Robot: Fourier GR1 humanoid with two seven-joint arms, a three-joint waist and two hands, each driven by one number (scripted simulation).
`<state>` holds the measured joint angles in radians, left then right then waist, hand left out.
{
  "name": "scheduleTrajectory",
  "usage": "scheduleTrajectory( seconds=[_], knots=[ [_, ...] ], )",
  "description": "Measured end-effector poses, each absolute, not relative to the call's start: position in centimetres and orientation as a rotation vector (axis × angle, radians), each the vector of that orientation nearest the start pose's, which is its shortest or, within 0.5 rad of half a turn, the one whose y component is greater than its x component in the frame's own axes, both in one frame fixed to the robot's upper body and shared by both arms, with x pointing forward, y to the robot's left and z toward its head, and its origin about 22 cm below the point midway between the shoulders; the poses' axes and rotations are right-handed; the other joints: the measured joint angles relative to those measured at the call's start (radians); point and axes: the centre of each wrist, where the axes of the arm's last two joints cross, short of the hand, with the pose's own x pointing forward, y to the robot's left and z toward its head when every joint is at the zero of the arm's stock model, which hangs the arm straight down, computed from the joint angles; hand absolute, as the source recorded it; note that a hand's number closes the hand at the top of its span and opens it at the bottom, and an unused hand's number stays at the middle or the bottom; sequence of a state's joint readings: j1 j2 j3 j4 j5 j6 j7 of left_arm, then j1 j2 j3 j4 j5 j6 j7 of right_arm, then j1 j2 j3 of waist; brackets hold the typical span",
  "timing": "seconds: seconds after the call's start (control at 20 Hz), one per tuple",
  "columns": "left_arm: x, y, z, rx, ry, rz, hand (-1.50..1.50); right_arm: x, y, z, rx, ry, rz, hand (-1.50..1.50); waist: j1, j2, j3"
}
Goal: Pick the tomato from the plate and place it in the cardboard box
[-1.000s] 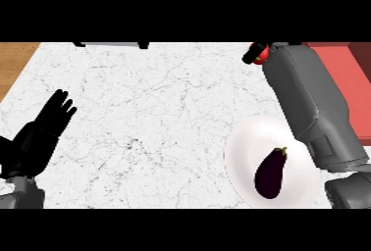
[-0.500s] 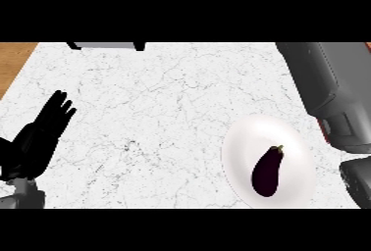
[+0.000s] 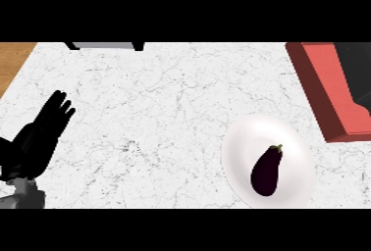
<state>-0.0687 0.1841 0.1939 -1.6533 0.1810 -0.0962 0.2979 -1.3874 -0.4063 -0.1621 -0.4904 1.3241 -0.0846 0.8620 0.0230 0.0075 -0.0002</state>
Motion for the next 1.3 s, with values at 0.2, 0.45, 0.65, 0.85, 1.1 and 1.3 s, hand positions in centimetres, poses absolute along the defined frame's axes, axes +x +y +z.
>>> scheduleTrajectory(
  seconds=[0.2, 0.45, 0.65, 0.85, 1.1, 1.3],
  knots=[
    [24.8, 31.1, 5.4, 0.044, -1.446, 0.033, 0.0, 47.3, -25.0, 28.2, -1.628, -0.885, 0.346, 1.5, 0.0, 0.0, 0.0],
    [25.4, 31.4, 5.8, 0.043, -1.449, 0.025, 0.0, 47.1, -28.5, 26.5, -1.629, -0.906, 0.349, 1.5, 0.003, 0.003, 0.0],
    [25.4, 30.8, 5.9, 0.034, -1.453, 0.026, 0.0, 46.9, -30.4, 23.9, -1.616, -0.908, 0.345, 1.5, 0.008, 0.004, 0.001],
    [25.5, 30.6, 5.9, 0.034, -1.454, 0.022, 0.0, 46.6, -32.0, 21.4, -1.569, -0.903, 0.345, 1.5, 0.009, 0.005, 0.001],
    [25.4, 30.8, 5.8, 0.03, -1.455, 0.019, 0.0, 46.0, -33.7, 18.6, -1.439, -0.824, 0.308, -1.5, 0.016, 0.008, 0.002],
    [25.7, 31.3, 6.0, 0.033, -1.461, 0.019, 0.0, 45.1, -35.3, 16.0, -1.348, -0.766, 0.274, -1.5, 0.013, 0.008, 0.002]
  ],
)
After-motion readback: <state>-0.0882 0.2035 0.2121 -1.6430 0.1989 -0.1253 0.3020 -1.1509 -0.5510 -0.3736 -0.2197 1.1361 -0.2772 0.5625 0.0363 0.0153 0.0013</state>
